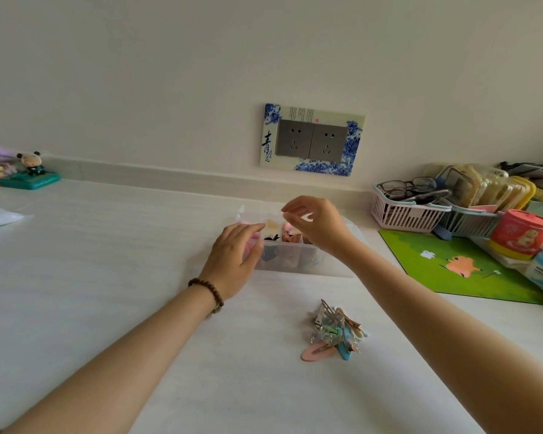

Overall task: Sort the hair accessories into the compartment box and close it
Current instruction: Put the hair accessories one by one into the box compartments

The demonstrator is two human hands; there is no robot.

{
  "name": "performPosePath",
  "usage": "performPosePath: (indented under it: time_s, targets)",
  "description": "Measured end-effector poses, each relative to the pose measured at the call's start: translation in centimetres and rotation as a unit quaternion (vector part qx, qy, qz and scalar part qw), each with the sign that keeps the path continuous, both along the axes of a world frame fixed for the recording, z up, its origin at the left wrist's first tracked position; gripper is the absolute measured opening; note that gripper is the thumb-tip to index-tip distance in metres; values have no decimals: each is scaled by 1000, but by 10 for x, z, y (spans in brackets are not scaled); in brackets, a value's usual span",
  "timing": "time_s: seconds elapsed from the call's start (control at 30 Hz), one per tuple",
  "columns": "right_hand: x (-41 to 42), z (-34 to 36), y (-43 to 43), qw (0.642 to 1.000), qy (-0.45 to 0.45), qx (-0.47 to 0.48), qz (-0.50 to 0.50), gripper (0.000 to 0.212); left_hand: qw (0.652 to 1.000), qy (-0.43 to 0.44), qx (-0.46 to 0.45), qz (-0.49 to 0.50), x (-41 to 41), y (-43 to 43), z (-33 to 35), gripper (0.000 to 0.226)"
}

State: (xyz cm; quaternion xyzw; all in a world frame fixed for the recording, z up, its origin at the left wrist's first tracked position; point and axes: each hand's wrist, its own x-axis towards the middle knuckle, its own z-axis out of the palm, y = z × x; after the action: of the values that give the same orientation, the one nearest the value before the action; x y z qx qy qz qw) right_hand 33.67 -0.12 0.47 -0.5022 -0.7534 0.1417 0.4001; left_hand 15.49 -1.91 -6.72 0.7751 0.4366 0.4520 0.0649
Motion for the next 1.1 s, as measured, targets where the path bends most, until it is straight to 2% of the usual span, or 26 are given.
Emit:
performPosePath:
  time_s: [0.07,0.13,0.23,0.33,0.4,0.7,0.83,0.97,1.1]
  targets:
    - [9,6,-19,999,25,-19,31,10,1000,4,3,-1,0,1,-1,52]
    - [21,10,-42,995,7,-54,85,13,1000,10,9,1,0,2,-2,50]
    - [39,6,-75,980,-82,-116,137,14,1000,19,24,2,0,4,-3,43]
    - [54,-5,-98,962,-176,-151,145,17,1000,20,24,1,0,4,-4,41]
    - [62,-10,-110,955,-197,-167,144,17,999,22,31,2,1,4,-3,42]
    - [60,-35,-122,966,-172,-142,131,26,999,28,19,8,1,2,-3,44]
    - [54,-40,-119,965,-176,-129,148,16,999,26,19,6,1,1,-2,43]
    - [50,-35,-113,975,-114,-120,146,9,1000,23,19,6,1,2,-3,45]
    - [42,-14,-93,989,0,-90,117,10,1000,12,4,8,1,2,-2,48]
